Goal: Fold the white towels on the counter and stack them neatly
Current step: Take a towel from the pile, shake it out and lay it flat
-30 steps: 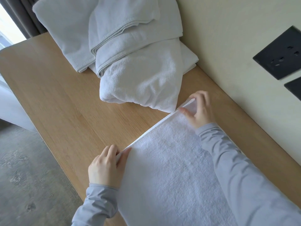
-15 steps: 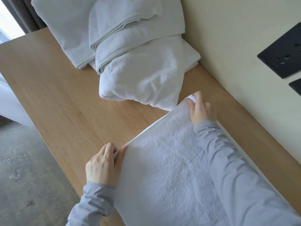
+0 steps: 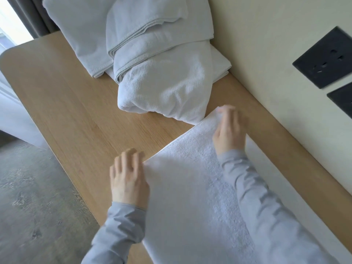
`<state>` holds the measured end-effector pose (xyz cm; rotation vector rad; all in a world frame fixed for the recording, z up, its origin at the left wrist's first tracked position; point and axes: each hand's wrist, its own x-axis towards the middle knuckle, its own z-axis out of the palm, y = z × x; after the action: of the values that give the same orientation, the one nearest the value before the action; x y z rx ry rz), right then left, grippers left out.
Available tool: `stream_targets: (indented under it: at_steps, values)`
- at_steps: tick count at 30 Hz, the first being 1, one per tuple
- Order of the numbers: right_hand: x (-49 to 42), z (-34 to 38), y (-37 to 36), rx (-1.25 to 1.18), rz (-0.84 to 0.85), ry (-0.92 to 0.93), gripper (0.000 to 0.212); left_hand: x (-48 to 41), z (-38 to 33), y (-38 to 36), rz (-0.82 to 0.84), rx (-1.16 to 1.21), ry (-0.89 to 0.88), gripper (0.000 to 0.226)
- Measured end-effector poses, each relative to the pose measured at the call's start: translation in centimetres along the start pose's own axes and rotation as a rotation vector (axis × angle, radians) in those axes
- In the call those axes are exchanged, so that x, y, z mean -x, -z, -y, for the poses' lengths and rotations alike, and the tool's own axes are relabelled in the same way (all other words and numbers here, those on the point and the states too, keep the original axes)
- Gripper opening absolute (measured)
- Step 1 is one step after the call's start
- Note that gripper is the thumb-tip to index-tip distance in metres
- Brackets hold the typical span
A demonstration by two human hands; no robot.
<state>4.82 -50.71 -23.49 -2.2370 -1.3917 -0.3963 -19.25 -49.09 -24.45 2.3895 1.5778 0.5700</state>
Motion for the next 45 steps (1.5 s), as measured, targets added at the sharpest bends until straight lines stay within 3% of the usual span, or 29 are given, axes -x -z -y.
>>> stream_targets:
  at_steps: [2, 4, 7, 9, 12, 18, 20, 23, 27, 29, 34, 39, 42, 45]
  values:
    - [3.4, 2.6, 0.8, -0.234, 0.088, 0.239, 0.035, 1.6, -2.1, -0.4, 0.028, 0.041, -0.196, 0.04]
    - [6.8, 4.1, 1.3, -0.299, 0.3, 0.43, 0.034, 3.5, -3.2, -1.0, 0.143, 0.06, -0.35, 0.038]
    - [7.5, 2.4, 1.6, -0.159, 0.583, 0.607, 0.047, 4.4, -1.5, -1.5, 0.323, -0.02, -0.32, 0.058]
    - [5.3, -0.4, 1.0, -0.067, 0.644, 0.534, 0.057, 4.3, -0.4, -1.6, 0.359, -0.072, -0.285, 0.068]
    - [1.3, -4.5, 0.4, 0.033, 0.684, 0.264, 0.064, 4.3, -0.3, -1.8, 0.387, -0.083, -0.246, 0.072]
    - [0.9, -4.8, -0.3, 0.23, 0.624, 0.169, 0.058, 4.3, -0.5, -1.7, 0.411, -0.134, -0.236, 0.073]
    - [2.6, -1.8, 0.5, 0.108, 0.558, 0.114, 0.058, 4.2, -0.7, -1.7, 0.417, -0.137, -0.23, 0.073]
    - [8.8, 3.5, 2.5, -0.153, 0.538, 0.26, 0.054, 4.3, -0.8, -1.9, 0.412, -0.145, -0.225, 0.073]
    - [15.0, 1.8, 5.7, -0.071, 0.648, 0.418, 0.055, 4.4, -0.8, -1.9, 0.391, -0.156, -0.235, 0.073]
    - [15.2, -2.8, 7.2, 0.02, 0.667, 0.328, 0.058, 4.4, -0.8, -1.9, 0.383, -0.178, -0.232, 0.074]
    - [14.0, -13.5, 9.4, 0.212, 0.676, -0.088, 0.078, 4.7, -0.8, -2.1, 0.368, -0.197, -0.234, 0.074]
    - [14.0, -13.3, 9.2, 0.305, 0.624, -0.199, 0.068, 4.9, -1.5, -1.5, 0.368, -0.197, -0.222, 0.073]
    - [15.7, -8.6, 9.9, 0.177, 0.552, -0.129, 0.063, 6.7, -4.5, -0.7, 0.312, -0.091, -0.209, 0.065]
    - [20.3, -3.1, 10.3, -0.009, 0.548, 0.154, 0.055, 11.0, -8.9, -0.5, 0.318, 0.002, -0.34, 0.056]
